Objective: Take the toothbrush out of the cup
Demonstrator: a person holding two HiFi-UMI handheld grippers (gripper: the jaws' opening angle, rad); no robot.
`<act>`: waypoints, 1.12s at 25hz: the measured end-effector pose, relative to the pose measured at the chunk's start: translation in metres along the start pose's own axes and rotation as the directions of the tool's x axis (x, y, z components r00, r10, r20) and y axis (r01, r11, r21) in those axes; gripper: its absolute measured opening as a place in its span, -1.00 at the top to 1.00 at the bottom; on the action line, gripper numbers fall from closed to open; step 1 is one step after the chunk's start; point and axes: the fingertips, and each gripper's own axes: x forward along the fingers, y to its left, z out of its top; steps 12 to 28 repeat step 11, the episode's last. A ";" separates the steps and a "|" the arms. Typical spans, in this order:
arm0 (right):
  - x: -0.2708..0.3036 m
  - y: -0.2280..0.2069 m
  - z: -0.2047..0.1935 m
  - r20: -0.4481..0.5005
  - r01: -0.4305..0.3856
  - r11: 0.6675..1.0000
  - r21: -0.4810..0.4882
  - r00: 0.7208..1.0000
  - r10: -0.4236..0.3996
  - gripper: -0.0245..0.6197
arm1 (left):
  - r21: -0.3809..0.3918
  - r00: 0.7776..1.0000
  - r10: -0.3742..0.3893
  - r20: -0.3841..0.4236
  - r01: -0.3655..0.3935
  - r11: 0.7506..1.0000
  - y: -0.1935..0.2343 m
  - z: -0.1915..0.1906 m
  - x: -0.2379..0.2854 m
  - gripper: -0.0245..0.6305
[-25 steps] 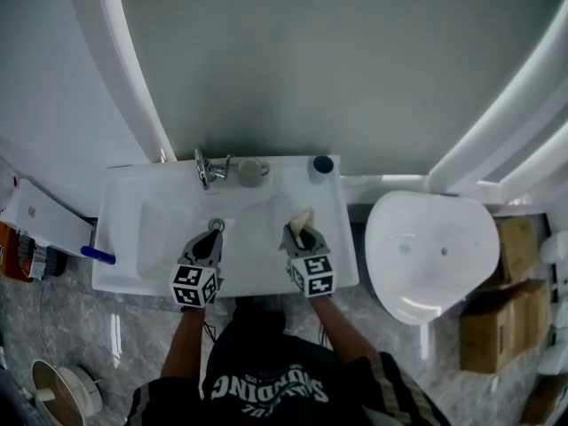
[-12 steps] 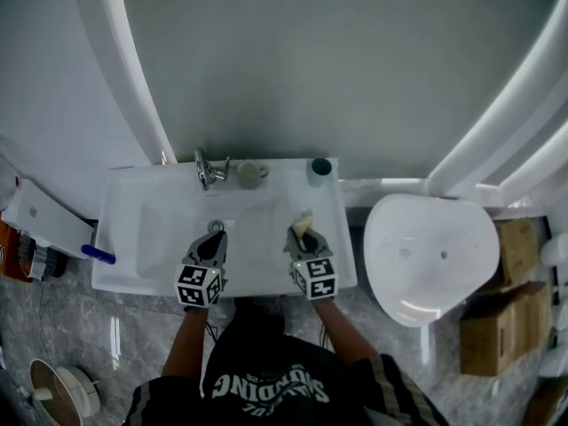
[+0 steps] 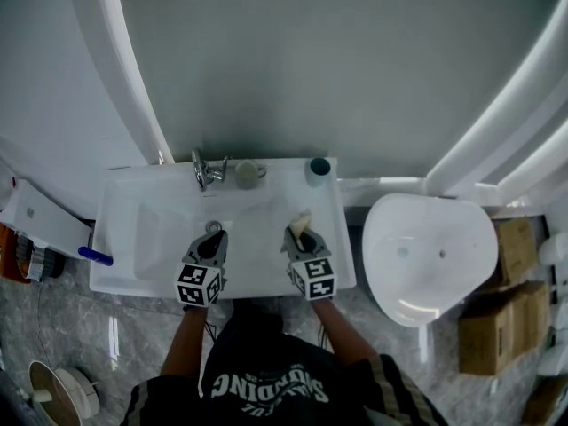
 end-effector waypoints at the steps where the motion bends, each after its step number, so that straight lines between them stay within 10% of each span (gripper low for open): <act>1: 0.000 0.001 0.000 -0.003 -0.002 1.000 0.003 1.000 0.002 0.82 | 0.000 1.000 0.000 0.000 0.000 1.000 0.000 0.000 0.000 0.93; 28: 0.006 0.005 0.005 -0.005 -0.021 1.000 0.017 1.000 0.021 0.82 | -0.010 1.000 -0.001 -0.010 0.001 1.000 0.005 -0.004 0.005 0.93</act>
